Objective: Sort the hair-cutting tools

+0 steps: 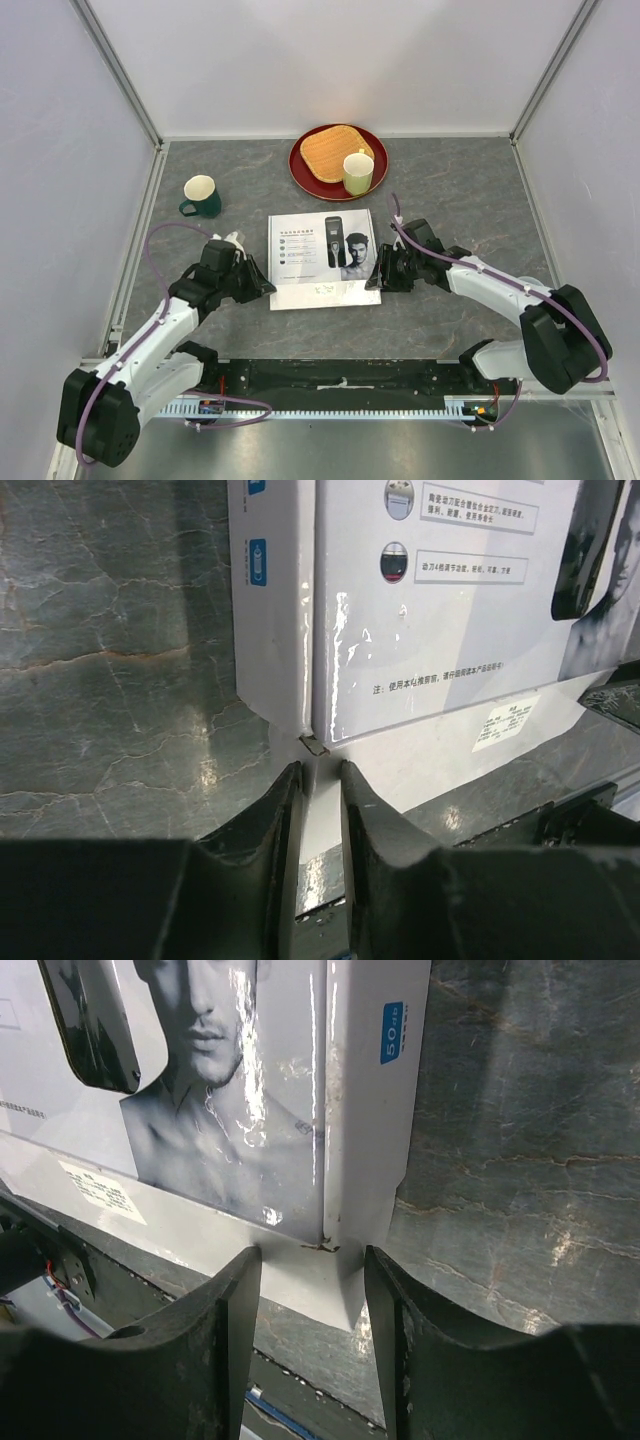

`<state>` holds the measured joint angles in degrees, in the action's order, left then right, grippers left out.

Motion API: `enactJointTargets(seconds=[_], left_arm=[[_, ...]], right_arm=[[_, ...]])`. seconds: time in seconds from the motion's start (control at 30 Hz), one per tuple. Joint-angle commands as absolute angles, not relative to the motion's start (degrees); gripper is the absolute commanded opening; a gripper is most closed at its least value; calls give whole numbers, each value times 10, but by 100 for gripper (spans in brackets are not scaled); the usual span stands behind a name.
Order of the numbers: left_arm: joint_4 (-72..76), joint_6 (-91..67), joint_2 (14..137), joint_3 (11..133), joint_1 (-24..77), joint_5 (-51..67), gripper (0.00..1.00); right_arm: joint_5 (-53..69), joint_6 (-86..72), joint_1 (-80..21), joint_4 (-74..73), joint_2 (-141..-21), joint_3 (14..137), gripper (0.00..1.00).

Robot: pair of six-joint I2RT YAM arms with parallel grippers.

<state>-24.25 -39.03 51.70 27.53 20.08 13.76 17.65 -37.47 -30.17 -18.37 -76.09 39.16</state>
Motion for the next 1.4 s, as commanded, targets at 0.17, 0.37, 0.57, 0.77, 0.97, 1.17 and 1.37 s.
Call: enactJointTargets(seconds=[0.17,0.37,0.57,0.77,0.97,1.17,1.37], left_arm=[[-224,-406,516,250,207,90,29],[-247,-404,500,270,213,80,36],[-264,-404,486,282,220,77,39],[-272,-402,477,291,225,72,41],[-258,-403,483,280,229,70,38],[-235,-405,500,260,229,63,28],[-214,-408,533,239,232,48,27]], right_arm=[[161,-377,-305,-131,-775,371,53],[166,-378,-305,-143,-755,381,59],[170,-378,-305,-160,-736,395,60],[173,-378,-305,-168,-723,401,63],[166,-375,-305,-169,-727,398,64],[156,-372,-305,-159,-740,384,60],[137,-373,-305,-145,-750,368,60]])
